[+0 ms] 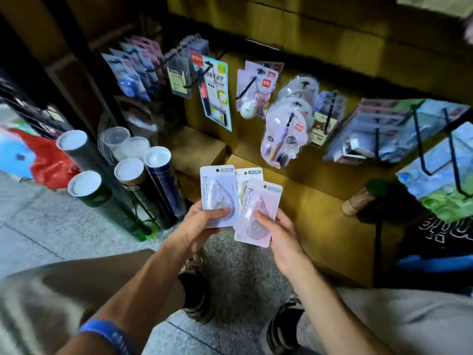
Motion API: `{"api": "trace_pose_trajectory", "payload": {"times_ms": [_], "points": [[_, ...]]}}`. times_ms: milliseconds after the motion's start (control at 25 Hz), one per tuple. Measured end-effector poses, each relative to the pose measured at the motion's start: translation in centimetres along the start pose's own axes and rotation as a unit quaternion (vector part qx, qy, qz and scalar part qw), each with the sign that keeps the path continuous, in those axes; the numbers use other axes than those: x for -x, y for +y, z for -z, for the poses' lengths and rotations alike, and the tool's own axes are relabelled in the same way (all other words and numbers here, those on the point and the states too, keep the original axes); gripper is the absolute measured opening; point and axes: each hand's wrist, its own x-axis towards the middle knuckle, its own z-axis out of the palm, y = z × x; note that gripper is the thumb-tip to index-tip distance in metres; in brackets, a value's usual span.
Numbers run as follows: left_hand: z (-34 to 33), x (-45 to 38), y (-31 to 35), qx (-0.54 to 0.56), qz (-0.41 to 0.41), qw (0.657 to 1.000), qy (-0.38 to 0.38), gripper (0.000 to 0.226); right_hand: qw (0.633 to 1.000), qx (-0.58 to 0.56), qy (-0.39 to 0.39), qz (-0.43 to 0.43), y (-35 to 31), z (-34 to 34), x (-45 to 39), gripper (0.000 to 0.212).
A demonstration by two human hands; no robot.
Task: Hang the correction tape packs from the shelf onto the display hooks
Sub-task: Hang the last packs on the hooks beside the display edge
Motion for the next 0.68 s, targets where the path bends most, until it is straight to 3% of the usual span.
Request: {"api": "trace_pose_trajectory", "payload": {"times_ms": [200, 400, 600, 680], "points": [[-1.8, 7.2, 3.4, -0.009, -0.059, 0.998, -0.018, 0.031, 0.997, 0.04, -0.011, 0.067, -4.6, -2.4, 6.7, 0.025], [-5.4, 11.4, 7.2, -0.019, -0.083, 0.993, -0.084, 0.054, 0.996, 0.023, -0.026, 0.083, -11.2, -3.5, 10.6, 0.029], [-10.4, 14.0, 11.9, -0.013, -0.182, 0.978, -0.104, 0.026, 0.988, 0.029, -0.058, 0.14, -18.9, -3.9, 13.1, 0.033], [-12.0, 15.1, 13.5, -0.007, -0.21, 0.972, -0.104, 0.024, 0.985, 0.037, -0.056, 0.162, -21.4, -3.6, 14.0, 0.031]]}}
